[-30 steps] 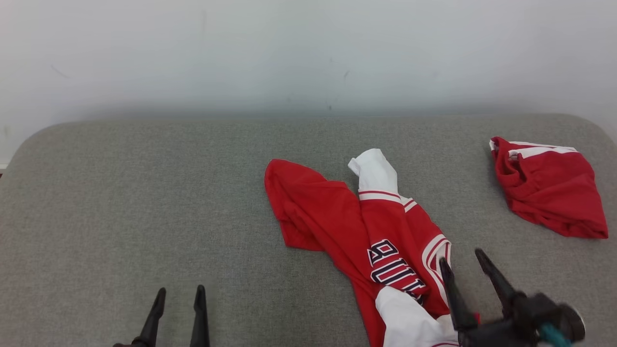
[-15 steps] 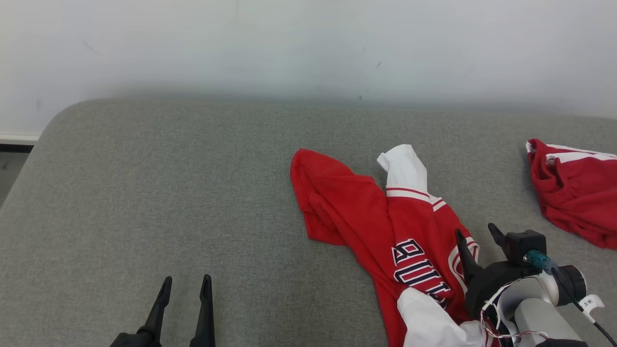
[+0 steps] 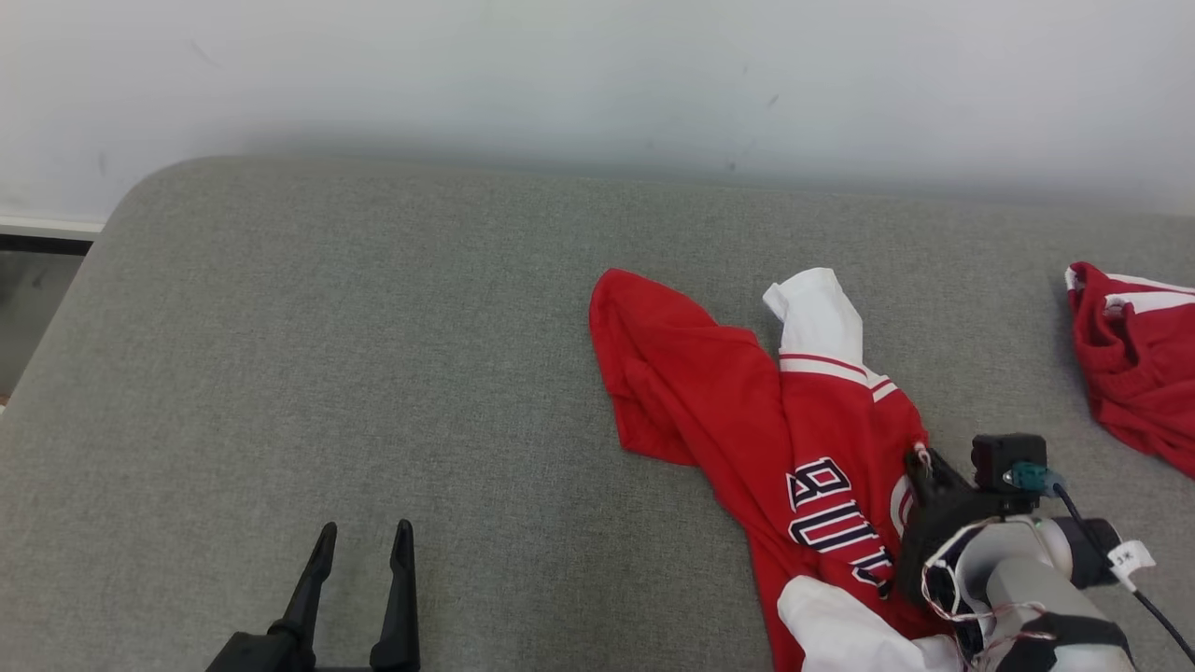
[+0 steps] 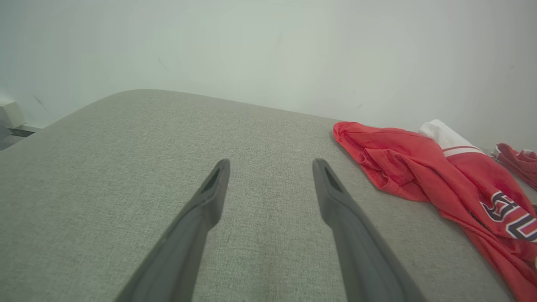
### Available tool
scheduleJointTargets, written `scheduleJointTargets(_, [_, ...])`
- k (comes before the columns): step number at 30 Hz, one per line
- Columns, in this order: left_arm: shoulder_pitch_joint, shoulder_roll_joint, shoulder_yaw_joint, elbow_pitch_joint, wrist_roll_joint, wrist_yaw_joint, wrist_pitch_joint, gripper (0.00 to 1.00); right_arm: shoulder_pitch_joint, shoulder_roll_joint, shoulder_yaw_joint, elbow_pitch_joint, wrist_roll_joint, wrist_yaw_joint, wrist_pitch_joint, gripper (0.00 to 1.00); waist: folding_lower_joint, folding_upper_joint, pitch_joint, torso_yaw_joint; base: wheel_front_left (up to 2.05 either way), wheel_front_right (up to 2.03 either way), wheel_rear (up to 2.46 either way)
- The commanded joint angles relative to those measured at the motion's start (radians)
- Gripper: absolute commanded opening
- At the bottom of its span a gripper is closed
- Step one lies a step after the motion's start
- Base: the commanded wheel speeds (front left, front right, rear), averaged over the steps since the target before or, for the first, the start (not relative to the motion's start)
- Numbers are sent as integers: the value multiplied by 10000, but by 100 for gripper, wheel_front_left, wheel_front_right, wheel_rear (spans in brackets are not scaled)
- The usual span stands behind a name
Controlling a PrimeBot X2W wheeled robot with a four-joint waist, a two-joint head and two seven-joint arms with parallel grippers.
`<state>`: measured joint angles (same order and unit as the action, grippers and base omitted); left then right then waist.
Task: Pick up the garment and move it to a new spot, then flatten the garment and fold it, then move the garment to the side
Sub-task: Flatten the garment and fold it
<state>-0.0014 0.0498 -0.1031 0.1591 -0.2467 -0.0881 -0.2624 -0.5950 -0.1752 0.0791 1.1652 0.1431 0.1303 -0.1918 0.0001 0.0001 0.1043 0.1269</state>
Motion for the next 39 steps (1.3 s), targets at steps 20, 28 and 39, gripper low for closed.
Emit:
scheduleJointTargets(20, [-487, 6, -304, 161, -164, -70, -32, 100, -3224, -1431, -242, 696, -698, 13, -717, 100, -1, -1, 503, 881, 0, 0, 0])
scheduleJointTargets(28, [-60, 9, -259, 223, -52, -26, -32, 100, -1913, -1097, -1099, -1729, -403, 13, -734, 100, -1, -1, -173, 511, 0, 0, 0])
scheduleJointTargets(39, [323, 7, -112, 60, 168, -49, -32, 100, 1636, -451, -1082, -6311, 481, 13, -740, 100, -1, -1, -629, -392, 0, 0, 0])
